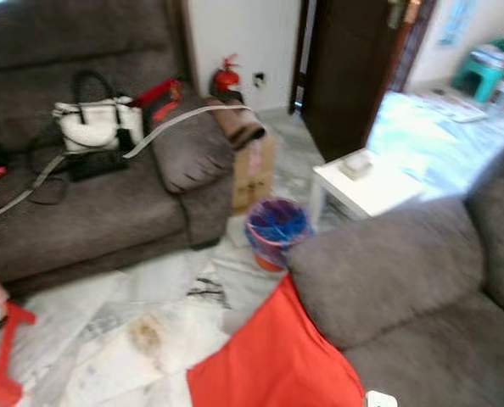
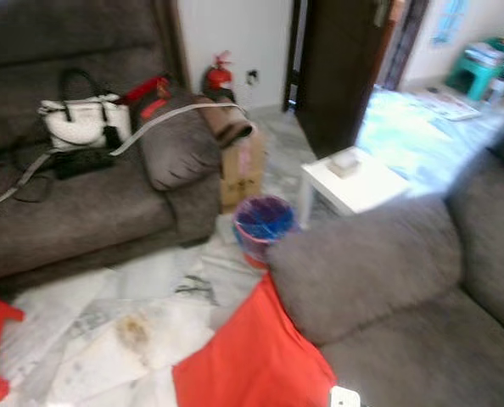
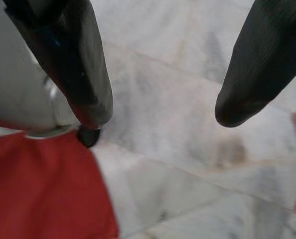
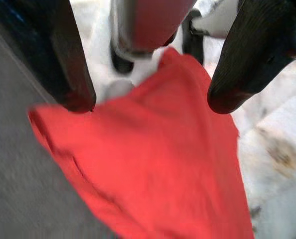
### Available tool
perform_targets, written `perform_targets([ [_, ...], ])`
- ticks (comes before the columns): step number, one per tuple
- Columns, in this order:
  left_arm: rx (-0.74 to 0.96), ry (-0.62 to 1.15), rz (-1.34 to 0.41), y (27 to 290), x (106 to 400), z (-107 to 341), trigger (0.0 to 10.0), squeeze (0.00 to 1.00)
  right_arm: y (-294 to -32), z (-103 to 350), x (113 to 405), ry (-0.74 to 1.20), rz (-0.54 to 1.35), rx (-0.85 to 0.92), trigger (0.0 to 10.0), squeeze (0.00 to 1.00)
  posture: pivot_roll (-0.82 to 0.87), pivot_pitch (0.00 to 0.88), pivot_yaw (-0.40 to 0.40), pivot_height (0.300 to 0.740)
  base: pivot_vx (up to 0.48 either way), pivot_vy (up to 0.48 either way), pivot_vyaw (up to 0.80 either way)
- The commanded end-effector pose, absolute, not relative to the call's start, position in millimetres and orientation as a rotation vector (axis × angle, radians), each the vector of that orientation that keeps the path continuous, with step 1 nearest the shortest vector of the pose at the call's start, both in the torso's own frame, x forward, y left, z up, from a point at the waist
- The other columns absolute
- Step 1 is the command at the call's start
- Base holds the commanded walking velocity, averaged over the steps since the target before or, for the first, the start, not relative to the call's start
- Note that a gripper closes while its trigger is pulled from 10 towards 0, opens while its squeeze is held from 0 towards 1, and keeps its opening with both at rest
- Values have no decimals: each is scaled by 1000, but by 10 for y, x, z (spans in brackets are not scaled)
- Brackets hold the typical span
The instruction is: Move the pillow to the sofa from floor
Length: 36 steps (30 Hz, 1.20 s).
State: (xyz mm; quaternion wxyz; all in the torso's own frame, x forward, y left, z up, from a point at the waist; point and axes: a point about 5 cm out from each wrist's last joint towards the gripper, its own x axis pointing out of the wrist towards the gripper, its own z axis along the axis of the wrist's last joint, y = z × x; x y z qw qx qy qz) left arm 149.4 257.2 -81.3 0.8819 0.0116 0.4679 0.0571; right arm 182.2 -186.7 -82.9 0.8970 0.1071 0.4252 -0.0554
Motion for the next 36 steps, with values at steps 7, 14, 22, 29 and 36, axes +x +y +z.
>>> perform_targets([
  [7,7,925,94,2475,1570,-802,10000,0,-1956,-788,1876,853,-127,229,10000,0,105,118,6,740,0,0,0],
  [14,4,702,66,2434,2026,-548,10000,0,-1949,-604,2170,713,-81,230,10000,0,104,116,5,740,0,0,0],
  [22,15,297,9,2366,2685,68,10000,0,-1980,-324,2493,514,-15,210,10000,0,91,103,20,740,0,0,0],
  [29,31,171,-14,2304,2594,154,10000,0,-2094,-260,2464,416,-21,217,10000,0,89,88,28,740,0,0,0],
  [36,81,73,21,2404,2461,321,10000,0,-2198,-297,2284,365,-49,231,10000,0,115,61,35,740,0,0,0],
])
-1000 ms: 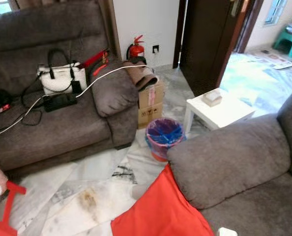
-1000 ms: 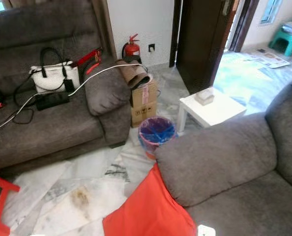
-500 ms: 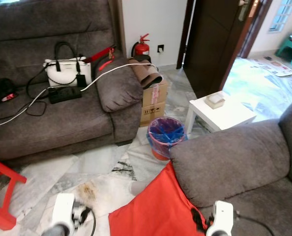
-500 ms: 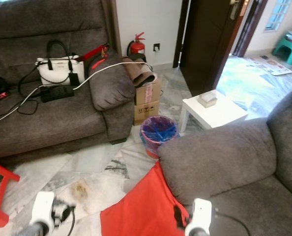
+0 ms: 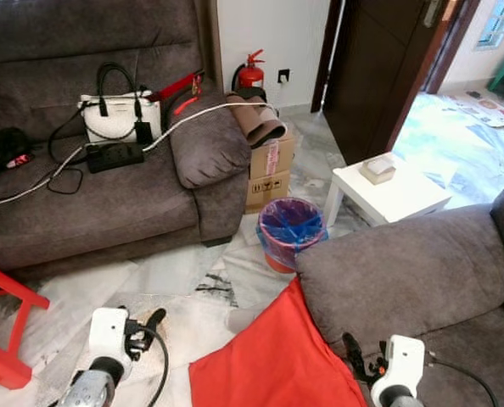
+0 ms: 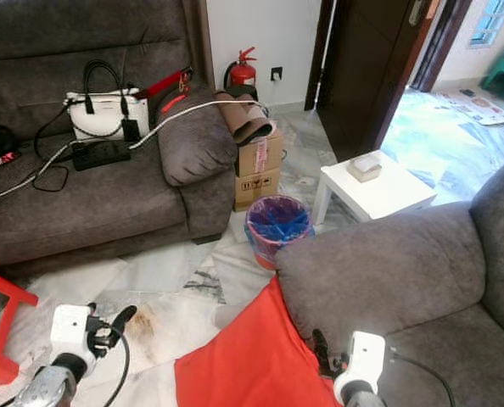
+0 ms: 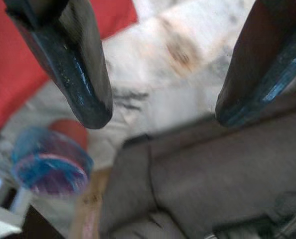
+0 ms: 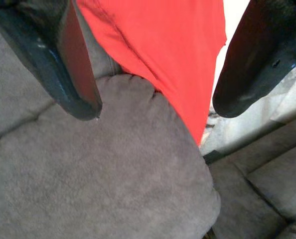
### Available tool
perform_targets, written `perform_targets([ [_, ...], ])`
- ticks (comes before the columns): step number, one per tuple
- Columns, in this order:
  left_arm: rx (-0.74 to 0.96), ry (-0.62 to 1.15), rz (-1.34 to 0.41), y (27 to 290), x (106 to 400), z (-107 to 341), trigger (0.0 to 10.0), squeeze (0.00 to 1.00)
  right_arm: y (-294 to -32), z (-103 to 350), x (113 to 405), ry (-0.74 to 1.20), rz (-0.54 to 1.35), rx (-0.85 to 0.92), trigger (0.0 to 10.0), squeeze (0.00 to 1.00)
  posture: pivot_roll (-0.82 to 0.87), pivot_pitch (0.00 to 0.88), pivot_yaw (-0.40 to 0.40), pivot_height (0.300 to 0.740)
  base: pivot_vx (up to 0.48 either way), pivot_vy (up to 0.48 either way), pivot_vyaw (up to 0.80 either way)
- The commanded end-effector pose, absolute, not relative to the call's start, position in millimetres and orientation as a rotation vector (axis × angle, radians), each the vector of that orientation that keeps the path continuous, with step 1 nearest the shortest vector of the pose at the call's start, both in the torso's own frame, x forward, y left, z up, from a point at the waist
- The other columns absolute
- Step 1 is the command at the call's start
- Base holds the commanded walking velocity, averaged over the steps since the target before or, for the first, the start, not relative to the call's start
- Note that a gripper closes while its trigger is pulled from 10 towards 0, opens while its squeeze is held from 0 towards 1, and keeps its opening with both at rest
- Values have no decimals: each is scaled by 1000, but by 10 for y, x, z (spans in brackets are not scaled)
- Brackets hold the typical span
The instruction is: Move the pillow to the sofa from floor
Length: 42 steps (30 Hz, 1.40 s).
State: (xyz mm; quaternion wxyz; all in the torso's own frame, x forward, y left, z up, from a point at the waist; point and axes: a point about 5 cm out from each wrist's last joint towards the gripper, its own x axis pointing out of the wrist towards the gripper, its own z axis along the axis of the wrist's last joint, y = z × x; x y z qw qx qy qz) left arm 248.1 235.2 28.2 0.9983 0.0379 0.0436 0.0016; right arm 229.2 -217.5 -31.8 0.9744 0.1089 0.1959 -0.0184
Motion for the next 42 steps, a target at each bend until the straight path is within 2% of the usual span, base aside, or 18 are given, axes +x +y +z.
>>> perform_targets([
  [1,79,64,29,2418,2447,344,10000,0,-2204,-288,2277,353,-47,231,10000,0,116,59,35,740,0,0,0],
  [7,82,31,63,2485,2402,430,10000,0,-2245,-210,2259,267,-53,260,10000,0,117,26,39,740,0,0,0],
  [16,88,-2,48,2469,2561,600,10000,0,-2197,-165,2250,214,-60,269,10000,0,116,0,57,740,0,0,0],
  [26,189,-51,77,2536,2770,803,10000,0,-1975,-219,2179,212,-35,343,10000,0,100,0,66,740,0,0,0],
  [29,178,-60,42,2485,2804,828,10000,0,-1955,-212,2179,212,-17,341,10000,0,93,0,68,740,0,0,0],
  [32,163,-56,-78,2300,2793,801,10000,0,-1971,-159,2221,185,-13,350,10000,0,90,0,73,740,0,0,0],
  [35,142,-63,-122,2186,2777,793,10000,0,-2016,-120,2262,169,-28,346,10000,0,88,0,67,740,0,0,0],
  [39,181,-51,-218,2050,2759,752,10000,0,-2028,-87,2310,167,-11,328,10000,0,93,0,57,740,0,0,0],
  [42,182,-28,-205,2103,2756,702,10000,0,-2021,-49,2361,164,29,291,10000,0,77,0,55,740,0,0,0],
])
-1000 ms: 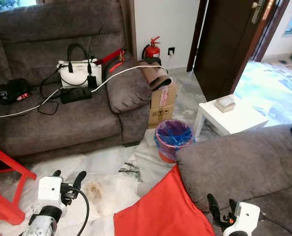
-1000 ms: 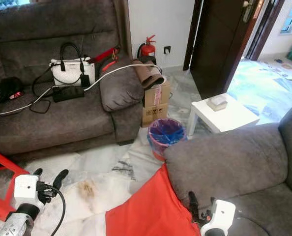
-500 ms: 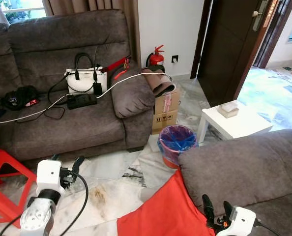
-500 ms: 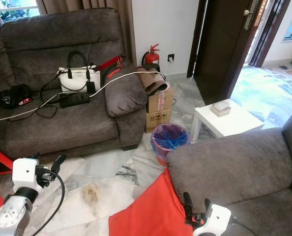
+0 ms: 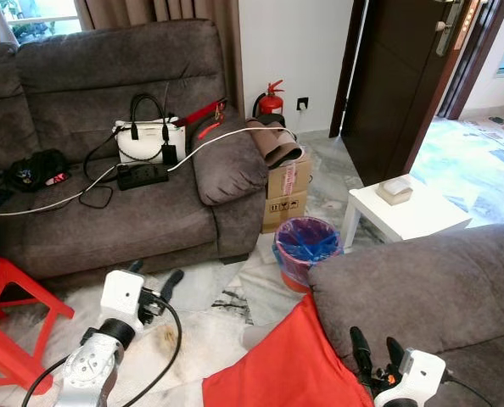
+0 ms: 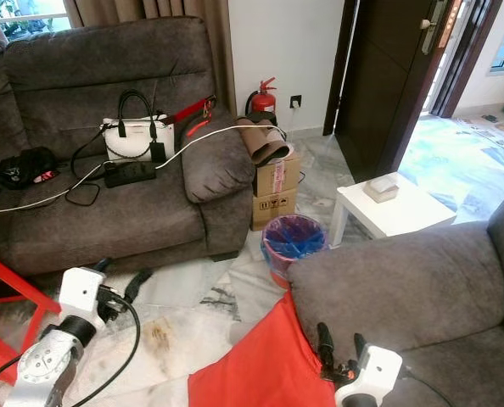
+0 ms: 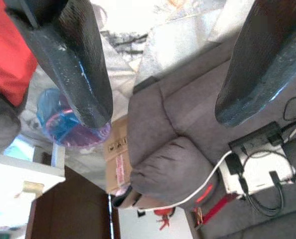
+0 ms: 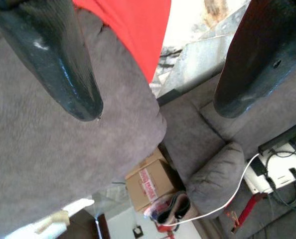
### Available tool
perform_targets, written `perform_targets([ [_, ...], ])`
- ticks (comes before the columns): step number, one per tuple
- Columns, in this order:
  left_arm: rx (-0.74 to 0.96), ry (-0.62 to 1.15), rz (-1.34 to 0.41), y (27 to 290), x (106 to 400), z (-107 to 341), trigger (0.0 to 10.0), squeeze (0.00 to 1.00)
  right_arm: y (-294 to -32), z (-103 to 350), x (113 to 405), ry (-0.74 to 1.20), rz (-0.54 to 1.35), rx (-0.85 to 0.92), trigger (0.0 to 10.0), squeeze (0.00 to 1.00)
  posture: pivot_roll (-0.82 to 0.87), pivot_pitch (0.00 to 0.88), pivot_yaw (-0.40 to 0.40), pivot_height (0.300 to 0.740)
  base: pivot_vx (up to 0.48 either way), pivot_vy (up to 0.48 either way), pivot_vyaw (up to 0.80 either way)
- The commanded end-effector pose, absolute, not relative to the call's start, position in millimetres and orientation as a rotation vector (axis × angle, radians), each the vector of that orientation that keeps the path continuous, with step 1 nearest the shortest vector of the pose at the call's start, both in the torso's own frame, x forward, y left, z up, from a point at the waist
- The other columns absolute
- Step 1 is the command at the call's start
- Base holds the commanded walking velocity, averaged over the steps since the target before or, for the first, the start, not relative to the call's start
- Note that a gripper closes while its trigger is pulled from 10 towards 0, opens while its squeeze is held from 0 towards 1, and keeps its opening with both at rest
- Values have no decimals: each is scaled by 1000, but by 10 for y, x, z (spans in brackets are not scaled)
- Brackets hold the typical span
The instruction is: Move the pillow to the sofa from floor
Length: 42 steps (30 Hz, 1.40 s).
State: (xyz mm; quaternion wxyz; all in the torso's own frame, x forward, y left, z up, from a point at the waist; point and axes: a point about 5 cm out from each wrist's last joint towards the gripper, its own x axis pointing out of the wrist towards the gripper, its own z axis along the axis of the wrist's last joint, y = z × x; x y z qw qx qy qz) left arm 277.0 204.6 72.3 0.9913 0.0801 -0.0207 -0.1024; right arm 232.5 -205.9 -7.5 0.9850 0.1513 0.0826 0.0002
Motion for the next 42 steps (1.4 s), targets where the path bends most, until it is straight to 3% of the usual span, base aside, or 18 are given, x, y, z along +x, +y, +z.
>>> perform_targets([
  [1,173,-9,-165,2188,2774,682,10000,0,-2051,-22,2391,169,59,245,10000,0,76,0,51,740,0,0,0],
  [4,173,6,-143,2271,2816,684,10000,0,-2157,44,2443,170,104,145,10000,0,75,0,45,740,0,0,0],
  [10,136,-3,-146,2278,2869,736,10000,0,-2435,305,2583,89,124,107,10000,0,62,0,36,740,0,0,0],
  [14,111,-41,-172,2178,2874,790,10000,0,-2393,391,2571,51,206,83,10000,0,63,8,34,740,0,0,0],
  [27,139,-41,-189,2249,2717,807,10000,0,-2347,309,2379,64,186,110,10000,0,75,36,49,740,0,0,0],
  [35,135,-40,-154,2278,2677,825,10000,0,-2560,333,2412,66,-49,102,10000,0,86,61,39,740,0,0,0],
  [42,125,-40,-151,2232,2661,820,10000,0,-2556,322,2388,79,-56,84,10000,0,84,80,33,740,0,0,0],
])
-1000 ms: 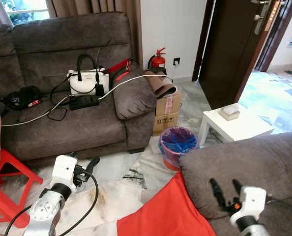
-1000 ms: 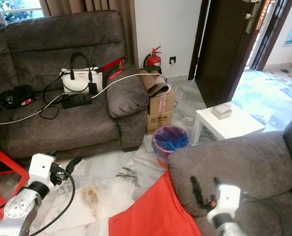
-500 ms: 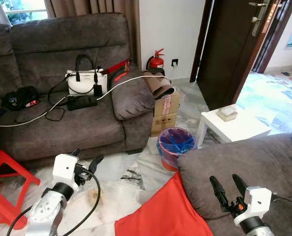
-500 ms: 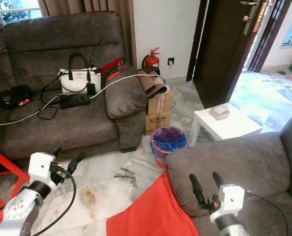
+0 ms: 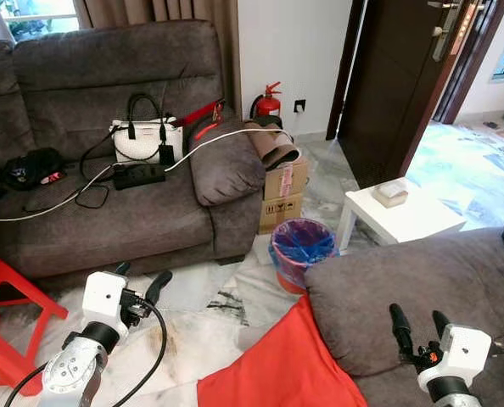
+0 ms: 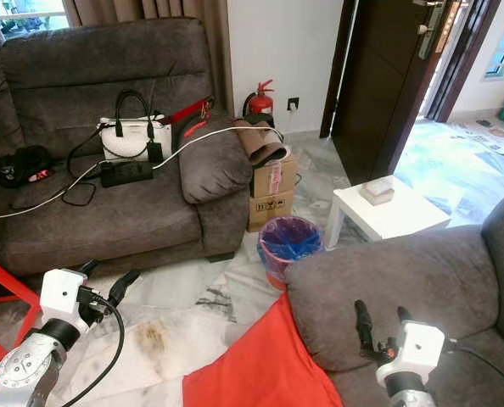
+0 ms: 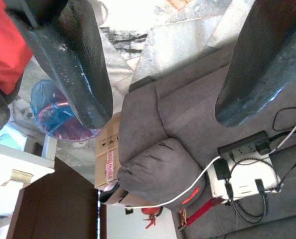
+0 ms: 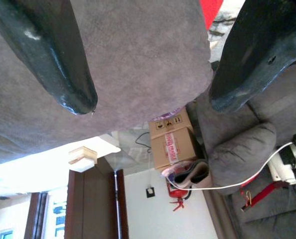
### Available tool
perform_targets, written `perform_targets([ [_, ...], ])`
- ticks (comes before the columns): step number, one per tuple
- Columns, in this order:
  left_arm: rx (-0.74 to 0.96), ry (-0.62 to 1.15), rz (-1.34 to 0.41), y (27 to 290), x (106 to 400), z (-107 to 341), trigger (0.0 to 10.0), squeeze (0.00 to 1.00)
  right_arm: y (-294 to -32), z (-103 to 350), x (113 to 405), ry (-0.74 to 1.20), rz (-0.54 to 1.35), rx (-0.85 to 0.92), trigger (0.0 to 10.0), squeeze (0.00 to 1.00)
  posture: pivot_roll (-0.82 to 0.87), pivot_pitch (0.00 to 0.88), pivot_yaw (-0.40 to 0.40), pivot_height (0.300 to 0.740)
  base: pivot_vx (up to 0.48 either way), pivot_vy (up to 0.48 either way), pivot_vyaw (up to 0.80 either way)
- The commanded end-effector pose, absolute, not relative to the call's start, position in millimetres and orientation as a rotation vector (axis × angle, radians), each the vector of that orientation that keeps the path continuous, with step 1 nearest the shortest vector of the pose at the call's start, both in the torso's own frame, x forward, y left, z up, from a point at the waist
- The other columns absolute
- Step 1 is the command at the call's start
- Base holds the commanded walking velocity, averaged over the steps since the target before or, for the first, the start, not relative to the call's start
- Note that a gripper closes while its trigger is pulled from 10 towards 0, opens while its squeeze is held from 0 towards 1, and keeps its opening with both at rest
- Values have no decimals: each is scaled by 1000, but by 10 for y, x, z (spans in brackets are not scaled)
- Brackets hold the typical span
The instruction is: Move the pillow to the sofa from floor
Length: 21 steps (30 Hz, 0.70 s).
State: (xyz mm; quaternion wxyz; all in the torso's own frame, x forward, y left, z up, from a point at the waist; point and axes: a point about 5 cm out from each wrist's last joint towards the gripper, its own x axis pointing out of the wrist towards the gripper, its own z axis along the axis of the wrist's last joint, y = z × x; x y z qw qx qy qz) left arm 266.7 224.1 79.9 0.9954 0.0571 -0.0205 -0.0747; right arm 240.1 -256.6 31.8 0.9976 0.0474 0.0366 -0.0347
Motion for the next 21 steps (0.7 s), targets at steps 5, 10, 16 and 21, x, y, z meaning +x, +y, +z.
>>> perform_targets([
  [5,130,-33,-150,2241,2640,813,10000,0,-2538,291,2366,95,-55,70,10000,0,85,88,36,740,0,0,0],
  [10,131,-21,-145,2248,2616,787,10000,0,-2566,245,2365,139,-82,72,10000,0,86,95,38,735,0,0,0],
  [16,138,-9,-155,2224,2608,776,10000,0,-2523,229,2376,145,-57,70,10000,0,90,95,37,735,0,0,0],
  [21,138,-1,-155,2228,2594,756,10000,0,-2495,200,2379,168,-50,54,10000,0,95,96,33,735,0,0,0],
])
